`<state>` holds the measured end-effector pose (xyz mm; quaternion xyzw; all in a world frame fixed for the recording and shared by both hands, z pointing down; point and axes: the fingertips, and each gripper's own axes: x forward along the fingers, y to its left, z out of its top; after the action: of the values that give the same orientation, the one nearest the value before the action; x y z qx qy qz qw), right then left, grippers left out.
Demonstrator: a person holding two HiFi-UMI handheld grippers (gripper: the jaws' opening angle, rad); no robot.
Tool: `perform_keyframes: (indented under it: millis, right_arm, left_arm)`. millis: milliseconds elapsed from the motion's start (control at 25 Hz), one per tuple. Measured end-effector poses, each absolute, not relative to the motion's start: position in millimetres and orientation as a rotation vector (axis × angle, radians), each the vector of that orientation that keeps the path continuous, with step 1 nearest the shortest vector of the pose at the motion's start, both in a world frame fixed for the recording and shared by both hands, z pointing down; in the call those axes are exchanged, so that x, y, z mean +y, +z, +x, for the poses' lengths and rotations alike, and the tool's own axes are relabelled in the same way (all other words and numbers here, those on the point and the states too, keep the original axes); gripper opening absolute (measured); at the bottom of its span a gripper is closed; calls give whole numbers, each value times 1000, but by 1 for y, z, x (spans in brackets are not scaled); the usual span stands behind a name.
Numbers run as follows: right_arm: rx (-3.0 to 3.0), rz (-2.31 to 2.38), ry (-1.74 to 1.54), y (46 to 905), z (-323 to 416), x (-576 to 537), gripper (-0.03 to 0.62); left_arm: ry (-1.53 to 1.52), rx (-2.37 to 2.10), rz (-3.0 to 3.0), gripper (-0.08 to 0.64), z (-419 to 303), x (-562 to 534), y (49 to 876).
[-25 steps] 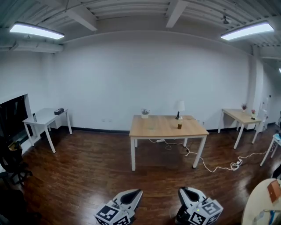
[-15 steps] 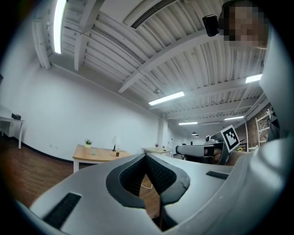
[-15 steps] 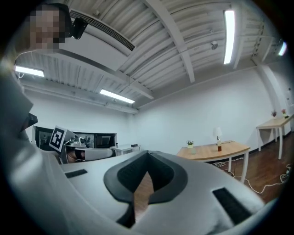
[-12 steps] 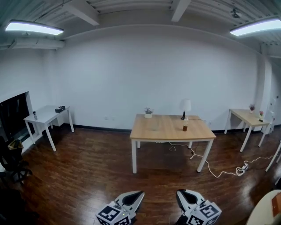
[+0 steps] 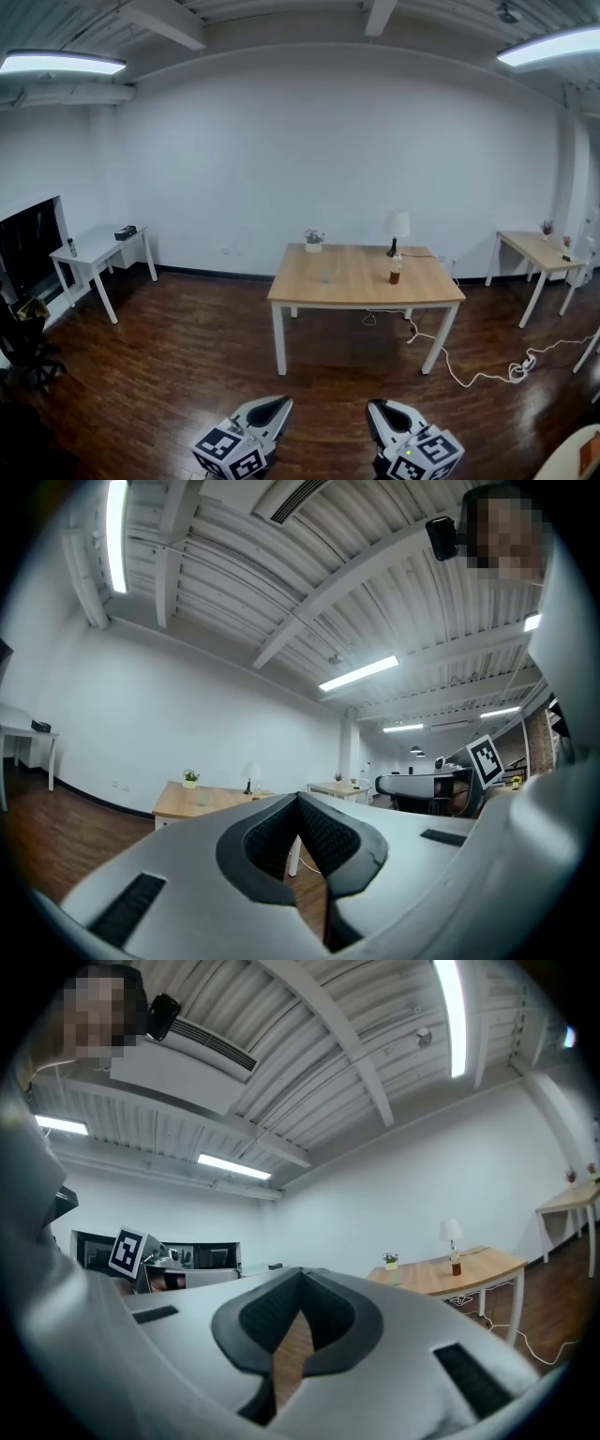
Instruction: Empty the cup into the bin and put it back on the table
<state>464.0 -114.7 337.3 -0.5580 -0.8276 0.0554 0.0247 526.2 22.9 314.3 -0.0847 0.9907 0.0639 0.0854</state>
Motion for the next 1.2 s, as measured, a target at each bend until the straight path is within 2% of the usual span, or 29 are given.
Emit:
perform_keyframes:
  millis: [440, 720, 1000, 1200]
  right_arm:
    - [-2583, -1756, 54, 329, 390, -56, 0]
    - [-2574, -1742, 54, 325, 329, 9, 0]
    - [-2573, -1736, -19, 328, 282, 78, 0]
    - [-2539, -1710, -15, 338, 247, 119, 0]
  left_arm:
    - [121, 2885, -340, 2, 454, 62, 309]
    - [-54, 2832, -561, 2, 399, 99, 298]
    - [-68, 2793, -623, 2, 353, 166, 300]
    - [32, 2823, -586, 2, 314, 208, 308]
